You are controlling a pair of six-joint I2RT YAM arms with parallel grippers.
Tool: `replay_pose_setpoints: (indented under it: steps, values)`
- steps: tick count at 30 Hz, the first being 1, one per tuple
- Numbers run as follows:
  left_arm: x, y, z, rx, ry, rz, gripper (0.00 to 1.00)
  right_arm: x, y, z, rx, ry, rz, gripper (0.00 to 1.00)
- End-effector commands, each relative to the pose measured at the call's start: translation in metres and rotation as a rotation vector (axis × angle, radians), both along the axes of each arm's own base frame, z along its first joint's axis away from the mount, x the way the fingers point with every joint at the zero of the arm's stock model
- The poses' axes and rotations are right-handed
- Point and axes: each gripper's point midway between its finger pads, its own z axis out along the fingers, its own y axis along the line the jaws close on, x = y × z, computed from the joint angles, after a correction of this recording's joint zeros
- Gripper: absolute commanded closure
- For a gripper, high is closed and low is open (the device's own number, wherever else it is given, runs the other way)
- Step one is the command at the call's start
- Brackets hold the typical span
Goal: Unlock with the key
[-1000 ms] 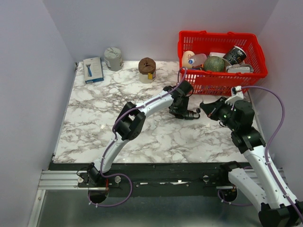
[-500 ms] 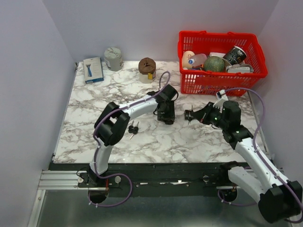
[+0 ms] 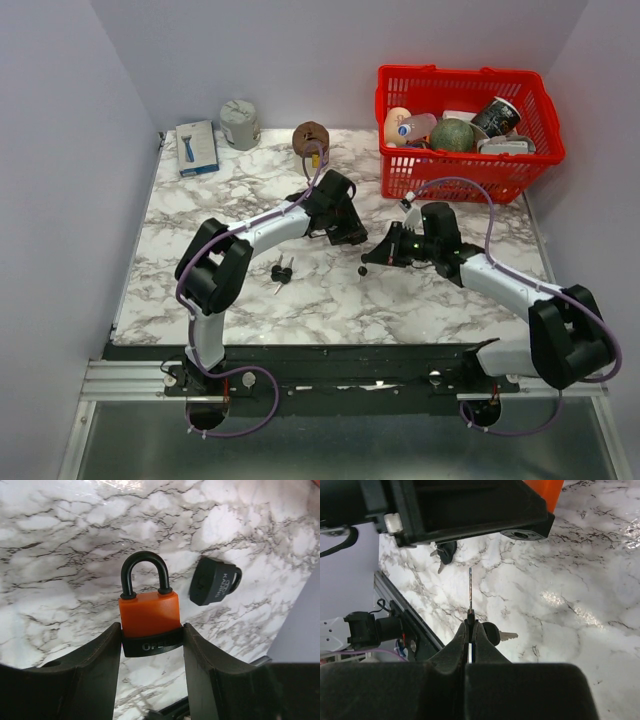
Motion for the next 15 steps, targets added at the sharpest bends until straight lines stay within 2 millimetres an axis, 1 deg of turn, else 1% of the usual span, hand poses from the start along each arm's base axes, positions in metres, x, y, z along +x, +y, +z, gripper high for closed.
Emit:
replay_pose_setpoints:
  steps: [1,5,11,15]
  values:
    - [0.005,-0.009,0.036,-0.117,-0.048,0.022,1.0,0.006,0.016,0.005,0.062,0.02,0.059,0.99]
    - [0.006,-0.008,0.038,-0.116,-0.054,0.023,1.0,0.01,0.018,-0.003,0.059,0.058,0.05,0.99]
    - [0.003,-0.005,0.034,-0.105,-0.047,0.021,1.0,0.015,0.018,-0.01,0.048,0.091,0.029,0.99]
    - [0.002,-0.004,0.034,-0.102,-0.049,0.022,1.0,0.019,0.014,-0.014,0.038,0.103,0.001,0.99]
